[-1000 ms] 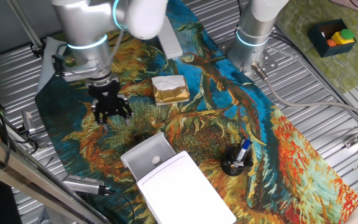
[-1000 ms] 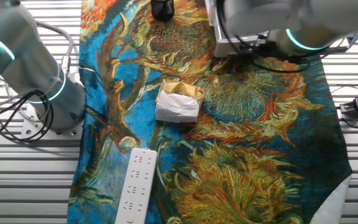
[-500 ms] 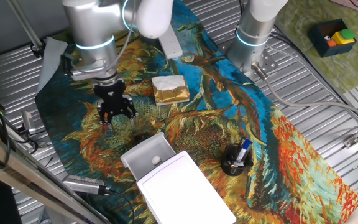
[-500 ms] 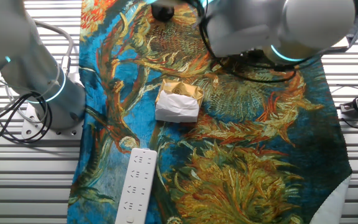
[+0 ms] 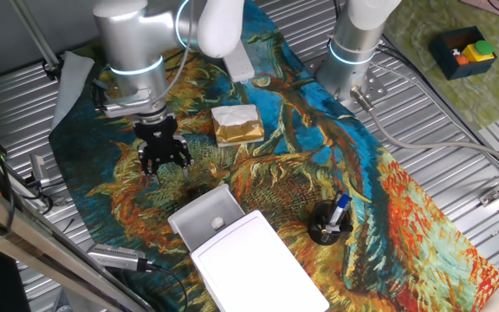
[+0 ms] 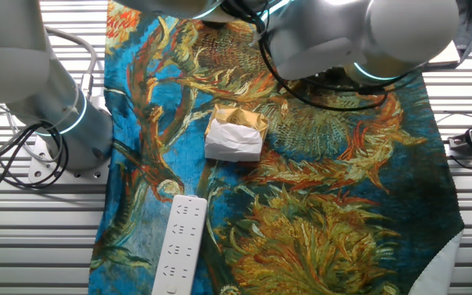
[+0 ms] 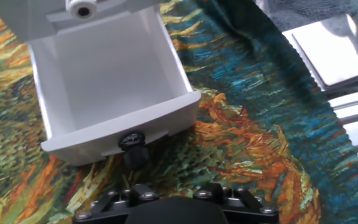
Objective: Grasp the handle and close the drawer
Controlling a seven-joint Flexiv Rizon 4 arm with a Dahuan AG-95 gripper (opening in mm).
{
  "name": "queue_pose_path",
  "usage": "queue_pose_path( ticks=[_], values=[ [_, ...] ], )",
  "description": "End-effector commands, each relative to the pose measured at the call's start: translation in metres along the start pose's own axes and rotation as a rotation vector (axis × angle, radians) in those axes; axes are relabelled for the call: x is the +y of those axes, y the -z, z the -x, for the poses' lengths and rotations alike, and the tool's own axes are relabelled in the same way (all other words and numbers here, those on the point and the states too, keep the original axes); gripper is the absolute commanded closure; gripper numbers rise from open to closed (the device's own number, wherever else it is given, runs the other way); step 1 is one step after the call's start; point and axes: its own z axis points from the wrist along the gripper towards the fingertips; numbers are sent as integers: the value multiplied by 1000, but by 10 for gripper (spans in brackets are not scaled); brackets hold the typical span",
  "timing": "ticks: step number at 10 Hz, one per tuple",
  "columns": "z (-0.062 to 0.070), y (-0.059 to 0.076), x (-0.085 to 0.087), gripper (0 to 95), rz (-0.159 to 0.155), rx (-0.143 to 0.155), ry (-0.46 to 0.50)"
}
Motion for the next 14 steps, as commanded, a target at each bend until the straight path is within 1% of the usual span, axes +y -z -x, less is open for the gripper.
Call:
queue_pose_path(
  ticks=[1, 2, 3, 4, 5, 6, 7, 8, 9, 10, 11, 12, 14],
  values=[
    [-1, 0, 0, 380, -2, -2, 7],
    [-1, 0, 1, 380, -3, 4, 5],
    [-1, 0, 1, 380, -16, 7, -11],
    [-1, 0, 1, 380, -58, 10, -40],
    [-1, 0, 1, 380, -56, 26, -29],
    [-1, 0, 1, 380, -38, 34, -15],
    [-1, 0, 1, 380, -13, 38, 27],
    [-1, 0, 1, 380, -1, 39, 56],
    [-1, 0, 1, 380, 23, 49, 82],
    [-1, 0, 1, 380, 34, 86, 110],
    [-1, 0, 1, 380, 46, 109, 118],
    [-1, 0, 1, 380, 61, 108, 139],
    [-1, 0, 1, 380, 74, 109, 164]
  ],
)
